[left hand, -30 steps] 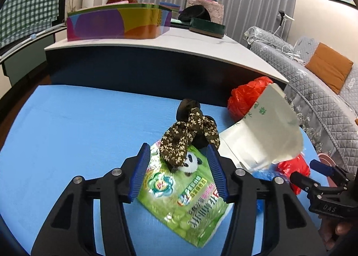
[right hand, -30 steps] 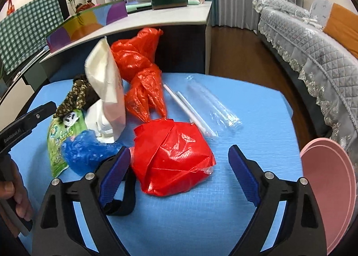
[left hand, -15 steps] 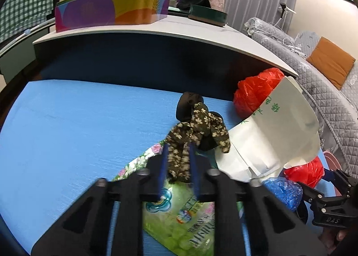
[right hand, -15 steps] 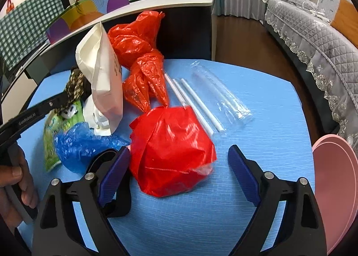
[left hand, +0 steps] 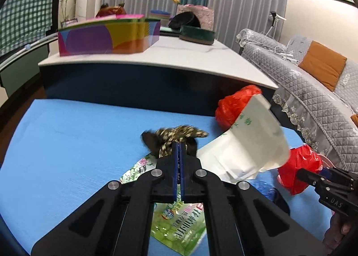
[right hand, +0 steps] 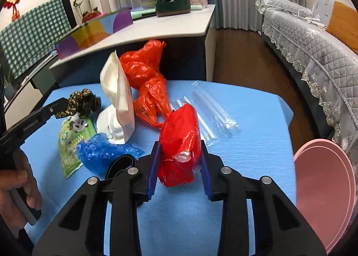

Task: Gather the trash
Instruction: 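Lift the camouflage cloth and red bag off the table, then carry the cloth and red bag over the pink bin with both tools, then open both tools to drop the cloth and red bag into the bin, then move both open tools back over the table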

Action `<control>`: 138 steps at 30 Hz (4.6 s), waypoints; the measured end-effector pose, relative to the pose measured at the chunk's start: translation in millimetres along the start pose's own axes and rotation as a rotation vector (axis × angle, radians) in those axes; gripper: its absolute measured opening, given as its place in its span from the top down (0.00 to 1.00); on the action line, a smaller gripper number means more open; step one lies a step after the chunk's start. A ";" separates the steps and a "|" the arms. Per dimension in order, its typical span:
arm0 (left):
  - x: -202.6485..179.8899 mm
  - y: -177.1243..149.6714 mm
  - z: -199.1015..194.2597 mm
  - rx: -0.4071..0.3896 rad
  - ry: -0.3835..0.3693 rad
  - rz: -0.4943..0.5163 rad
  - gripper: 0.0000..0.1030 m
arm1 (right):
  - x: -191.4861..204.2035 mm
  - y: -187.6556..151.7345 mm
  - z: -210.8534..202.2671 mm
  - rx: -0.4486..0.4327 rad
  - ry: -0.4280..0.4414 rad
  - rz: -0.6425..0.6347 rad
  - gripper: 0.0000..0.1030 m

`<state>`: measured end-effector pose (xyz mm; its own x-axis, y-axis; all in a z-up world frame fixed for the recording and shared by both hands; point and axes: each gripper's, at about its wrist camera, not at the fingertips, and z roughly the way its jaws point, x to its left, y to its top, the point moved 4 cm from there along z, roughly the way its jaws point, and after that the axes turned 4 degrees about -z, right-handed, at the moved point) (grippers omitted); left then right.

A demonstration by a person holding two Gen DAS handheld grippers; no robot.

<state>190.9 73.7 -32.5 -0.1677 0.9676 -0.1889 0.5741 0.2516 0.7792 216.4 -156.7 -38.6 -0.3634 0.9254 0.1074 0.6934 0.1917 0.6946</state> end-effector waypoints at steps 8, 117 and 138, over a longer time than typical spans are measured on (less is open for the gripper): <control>-11.9 5.4 -30.9 -0.038 -0.023 0.034 0.99 | 0.6 2.5 -35.1 -0.072 -0.003 -0.018 0.68; -352.5 -59.0 -37.8 0.097 -0.511 0.384 0.96 | -223.9 -57.2 -189.7 -0.211 -0.507 0.290 0.57; -283.9 -40.0 -68.5 0.043 -0.441 0.315 0.67 | -189.2 -46.5 -190.0 -0.239 -0.479 0.242 0.40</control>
<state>160.7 -212.6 30.9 0.3646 0.9114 -0.1906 0.5763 -0.0601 0.8150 134.7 -402.8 43.9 0.1483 0.9889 -0.0115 0.5417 -0.0715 0.8375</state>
